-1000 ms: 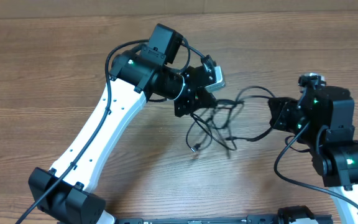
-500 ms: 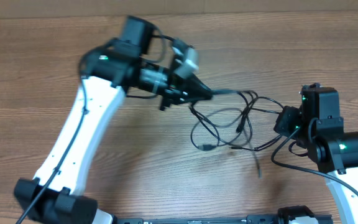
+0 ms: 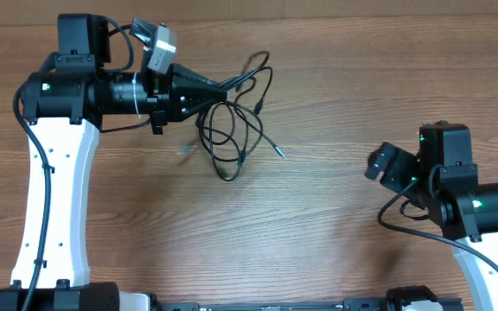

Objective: Untangle cables

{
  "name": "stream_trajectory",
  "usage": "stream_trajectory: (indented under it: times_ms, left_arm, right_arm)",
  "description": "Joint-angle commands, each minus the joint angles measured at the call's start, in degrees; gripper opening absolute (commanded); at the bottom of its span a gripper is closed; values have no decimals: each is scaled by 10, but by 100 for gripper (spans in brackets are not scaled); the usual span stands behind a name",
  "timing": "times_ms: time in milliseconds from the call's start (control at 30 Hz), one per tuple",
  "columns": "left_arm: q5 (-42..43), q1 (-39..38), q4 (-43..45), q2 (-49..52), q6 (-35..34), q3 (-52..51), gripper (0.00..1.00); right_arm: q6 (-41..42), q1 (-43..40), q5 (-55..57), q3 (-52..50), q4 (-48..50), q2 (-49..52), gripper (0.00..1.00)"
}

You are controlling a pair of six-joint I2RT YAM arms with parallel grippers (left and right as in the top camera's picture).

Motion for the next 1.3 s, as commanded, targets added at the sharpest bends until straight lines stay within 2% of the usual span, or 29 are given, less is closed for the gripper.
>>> stream_trajectory:
  times_ms: [0, 67, 267, 400, 667, 900, 1000, 1133, 1267]
  left_arm:
    - [29, -12, 1, -10, -16, 12, 4]
    - [29, -20, 1, -10, -16, 12, 4]
    - [23, -79, 2, -10, -16, 12, 4]
    - [20, -119, 13, -10, -14, 12, 4]
    - [21, -201, 62, -10, -14, 12, 4]
    - [20, -301, 147, -10, -16, 12, 4]
    - [9, -337, 178, -10, -16, 12, 4]
    - [-36, -363, 222, -10, -16, 12, 4]
    - [-37, -356, 296, -10, -90, 12, 4]
  right_arm:
    - [-99, -2, -191, 3, 21, -1, 100]
    - [-139, -2, -279, 3, 33, -1, 100]
    - [-167, -2, -482, 3, 102, -1, 100]
    - [-166, -2, -524, 3, 131, -1, 100]
    - [-164, -2, -516, 3, 144, 0, 100]
    - [-77, -2, -364, 3, 155, 7, 100]
    - [-77, -2, -367, 3, 174, 20, 100]
    - [-101, -1, -370, 2, 152, 53, 100]
    - [-116, -1, -303, 2, 100, 100, 100]
